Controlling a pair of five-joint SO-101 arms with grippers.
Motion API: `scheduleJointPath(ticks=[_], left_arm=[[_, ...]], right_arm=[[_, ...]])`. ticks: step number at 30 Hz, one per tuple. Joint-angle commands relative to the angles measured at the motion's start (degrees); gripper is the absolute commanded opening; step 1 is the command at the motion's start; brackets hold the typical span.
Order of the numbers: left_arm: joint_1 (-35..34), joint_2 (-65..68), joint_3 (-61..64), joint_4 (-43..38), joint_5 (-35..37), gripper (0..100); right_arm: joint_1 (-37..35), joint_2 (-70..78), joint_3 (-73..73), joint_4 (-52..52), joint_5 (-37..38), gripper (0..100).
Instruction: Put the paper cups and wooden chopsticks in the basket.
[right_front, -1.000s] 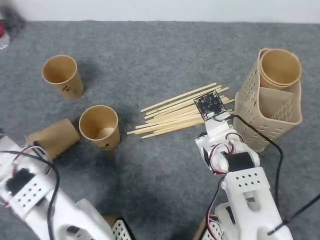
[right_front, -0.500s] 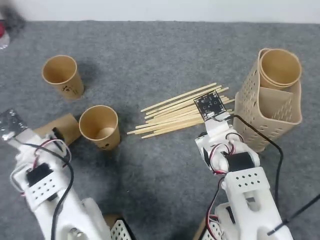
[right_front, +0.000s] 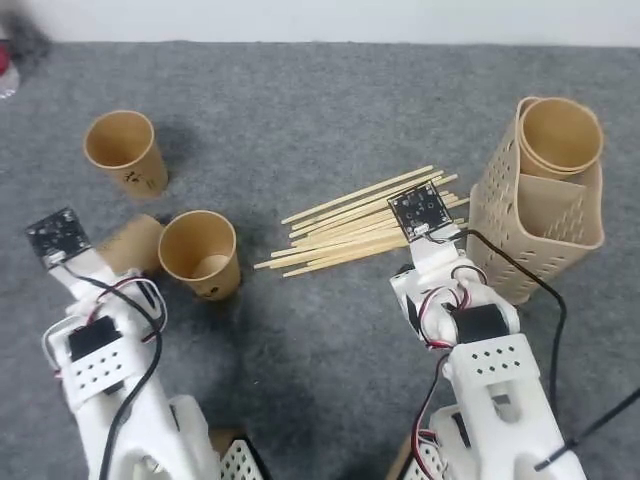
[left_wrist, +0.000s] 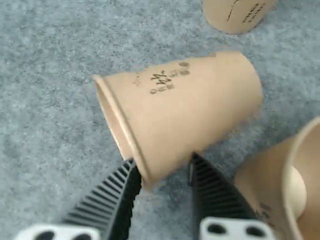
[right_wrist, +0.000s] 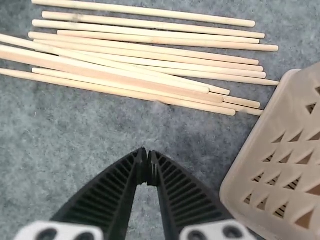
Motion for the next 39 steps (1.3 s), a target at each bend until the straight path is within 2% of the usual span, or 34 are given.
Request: scheduleJointPath(ticks=[1, 3, 6, 12, 17, 23, 27, 31, 35, 39], left_arm=[[0.4, -0.9, -1.9, -0.1, 0.1, 13], [0.4, -1.2, -2.1, -0.2, 0.1, 11], [1.3, -1.2, -2.3, -2.8, 0.1, 2], [1.0, -1.3, -5.1, -5.5, 0.4, 1], [1.2, -1.3, -13.6, 2.1, 0.4, 1], [2.3, -1.3, -32.3, 16.9, -0.1, 1], [10.5, -0.9, -48.8, 29.5, -5.4, 1], [24.7, -0.7, -66.7, 39.7, -11.8, 1], [38.7, 1.2, -82.8, 46.6, -19.3, 1], [45.5, 10.8, -95.9, 53.7, -23.3, 1]], right_arm=[[0.5, -1.7, -0.5, -0.9, -0.6, 0.9], [0.5, -1.6, -0.5, -0.9, -0.6, 0.9], [0.5, -1.5, -0.5, -1.0, -0.6, 0.9], [0.5, -1.5, 0.0, -1.3, -0.6, 0.9], [-0.6, -1.5, 0.7, -2.4, -0.6, 0.9], [-0.9, -1.7, 0.7, -2.3, -0.6, 0.9], [-1.1, -1.7, 0.7, -2.3, -0.6, 0.9], [-1.1, -1.7, 0.7, -2.3, -0.6, 0.9], [-1.0, -1.7, 0.7, -2.3, -0.6, 0.9], [-0.6, -1.7, 0.7, -2.3, -0.6, 0.8]])
